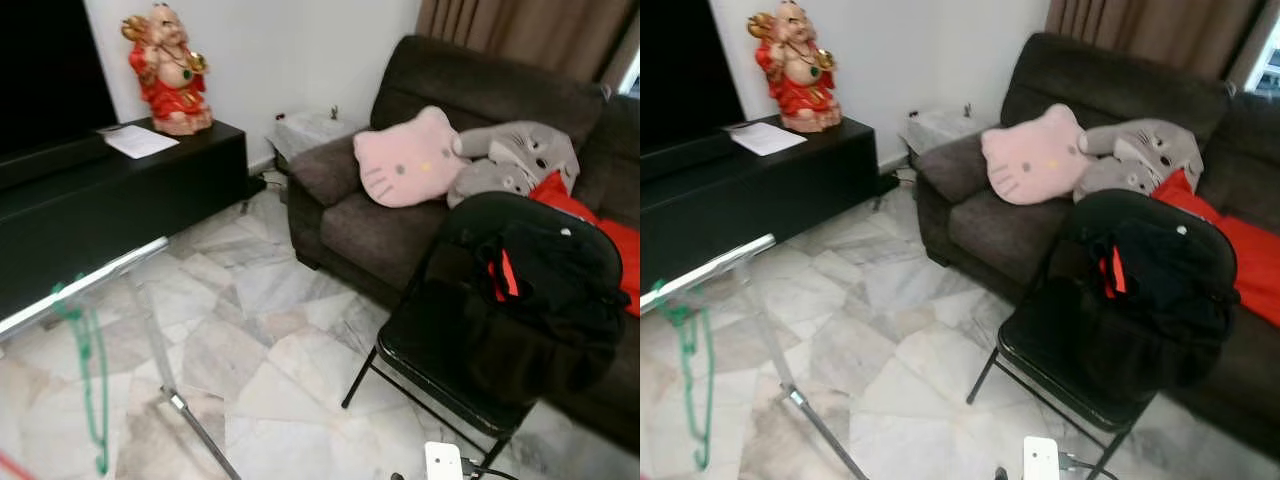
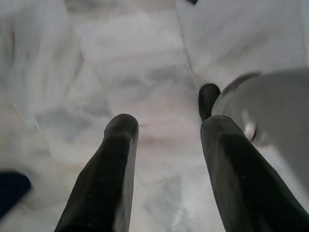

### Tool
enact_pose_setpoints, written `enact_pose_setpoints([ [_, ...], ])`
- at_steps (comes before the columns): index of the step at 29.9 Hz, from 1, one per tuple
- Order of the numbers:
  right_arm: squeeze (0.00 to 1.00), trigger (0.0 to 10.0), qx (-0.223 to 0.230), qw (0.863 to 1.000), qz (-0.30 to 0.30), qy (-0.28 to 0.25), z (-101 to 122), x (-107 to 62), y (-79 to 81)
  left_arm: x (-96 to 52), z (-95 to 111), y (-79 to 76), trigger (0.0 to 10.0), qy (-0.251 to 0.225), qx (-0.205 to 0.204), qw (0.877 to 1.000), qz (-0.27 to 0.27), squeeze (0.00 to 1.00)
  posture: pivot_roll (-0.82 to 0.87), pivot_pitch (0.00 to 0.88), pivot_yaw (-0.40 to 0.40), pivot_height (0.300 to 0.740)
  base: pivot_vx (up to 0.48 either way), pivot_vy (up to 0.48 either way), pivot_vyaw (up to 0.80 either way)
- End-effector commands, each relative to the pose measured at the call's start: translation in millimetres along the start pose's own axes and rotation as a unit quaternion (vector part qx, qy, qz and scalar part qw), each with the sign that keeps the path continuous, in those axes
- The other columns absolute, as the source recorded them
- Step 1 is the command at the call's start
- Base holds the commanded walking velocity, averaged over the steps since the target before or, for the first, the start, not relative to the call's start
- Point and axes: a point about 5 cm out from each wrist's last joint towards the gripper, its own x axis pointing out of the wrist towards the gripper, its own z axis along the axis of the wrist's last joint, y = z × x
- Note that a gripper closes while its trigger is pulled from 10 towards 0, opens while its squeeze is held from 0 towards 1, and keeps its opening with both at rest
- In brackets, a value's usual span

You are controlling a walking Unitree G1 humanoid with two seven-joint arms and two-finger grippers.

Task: Hang hanger

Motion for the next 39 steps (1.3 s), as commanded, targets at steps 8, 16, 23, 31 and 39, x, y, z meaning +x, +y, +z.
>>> enact_pose_setpoints([
  [8,0.0,10.0,-0.001,1.0,-0.015,0.011,-5.2,-1.1,-11.1,3.0,9.9,-6.5,10.0,-0.012,0.003,1.0,-0.008,0.0,0.08,0.0,-0.008,0.74,0.271,0.0,-0.75],
  [16,0.0,10.0,0.0,1.0,-0.015,0.007,-4.5,-1.1,-11.2,-2.5,-4.7,5.4,10.0,-0.001,0.004,1.0,0.001,0.0,0.08,0.0,-0.007,0.74,0.128,0.0,0.0],
  [23,0.0,10.0,0.004,1.0,-0.021,-0.005,-3.1,-1.4,-11.8,-4.8,-9.5,10.6,10.0,0.001,0.004,1.0,0.004,0.0,0.08,0.0,-0.006,0.74,0.0,0.0,0.0],
  [31,0.0,10.0,0.007,0.996,-0.053,-0.075,6.5,-3.9,-15.0,2.3,7.9,-6.1,10.0,-0.014,0.008,1.0,-0.005,0.0,0.06,0.0,-0.006,0.74,0.0,0.0,0.0],
  [39,0.0,10.0,-0.065,0.959,-0.074,-0.265,76.6,-12.0,-38.1,1.5,4.9,-4.4,10.0,-0.009,0.009,1.0,-0.004,0.0,0.04,0.0,-0.02,0.74,0.0,0.0,0.0],
])
